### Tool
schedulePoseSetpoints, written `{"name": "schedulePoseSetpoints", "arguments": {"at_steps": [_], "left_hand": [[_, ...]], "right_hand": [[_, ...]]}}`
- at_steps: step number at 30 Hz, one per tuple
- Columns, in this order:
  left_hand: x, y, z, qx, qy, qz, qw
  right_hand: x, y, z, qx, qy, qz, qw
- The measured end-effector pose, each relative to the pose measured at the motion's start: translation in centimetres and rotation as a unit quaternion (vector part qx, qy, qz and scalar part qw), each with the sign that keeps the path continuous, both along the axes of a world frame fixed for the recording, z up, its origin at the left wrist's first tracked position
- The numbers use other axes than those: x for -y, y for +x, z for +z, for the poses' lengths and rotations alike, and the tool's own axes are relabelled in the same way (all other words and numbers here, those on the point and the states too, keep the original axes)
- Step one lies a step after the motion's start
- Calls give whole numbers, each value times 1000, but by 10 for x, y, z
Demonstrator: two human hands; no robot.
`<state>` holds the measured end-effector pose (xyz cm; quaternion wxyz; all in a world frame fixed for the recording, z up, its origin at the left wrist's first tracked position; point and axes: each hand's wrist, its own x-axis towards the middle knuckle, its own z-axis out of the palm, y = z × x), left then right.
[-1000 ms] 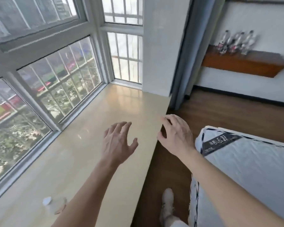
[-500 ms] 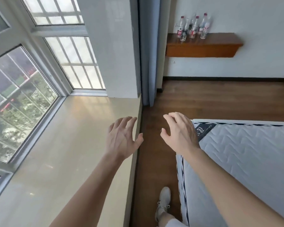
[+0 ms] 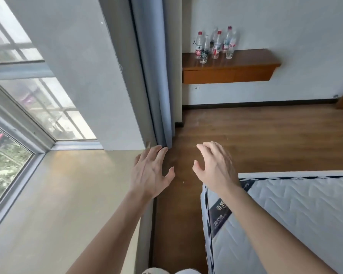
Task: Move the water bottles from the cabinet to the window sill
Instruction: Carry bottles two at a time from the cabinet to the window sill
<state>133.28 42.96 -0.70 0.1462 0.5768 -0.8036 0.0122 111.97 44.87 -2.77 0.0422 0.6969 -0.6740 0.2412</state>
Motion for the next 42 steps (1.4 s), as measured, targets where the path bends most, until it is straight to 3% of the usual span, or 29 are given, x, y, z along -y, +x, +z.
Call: {"name": "schedulePoseSetpoints", "arguments": {"at_steps": [11, 25, 42], "left_hand": [[151, -51, -8, -14, -2, -32, 999], [424, -120, 1, -19, 1, -122, 992], [653, -282, -15, -20, 9, -197, 980]], "right_hand": [[129, -44, -12, -9, 28, -33, 999], [362, -93, 0, -49, 65, -138, 987], [565, -242, -10, -27, 66, -207, 976]]}}
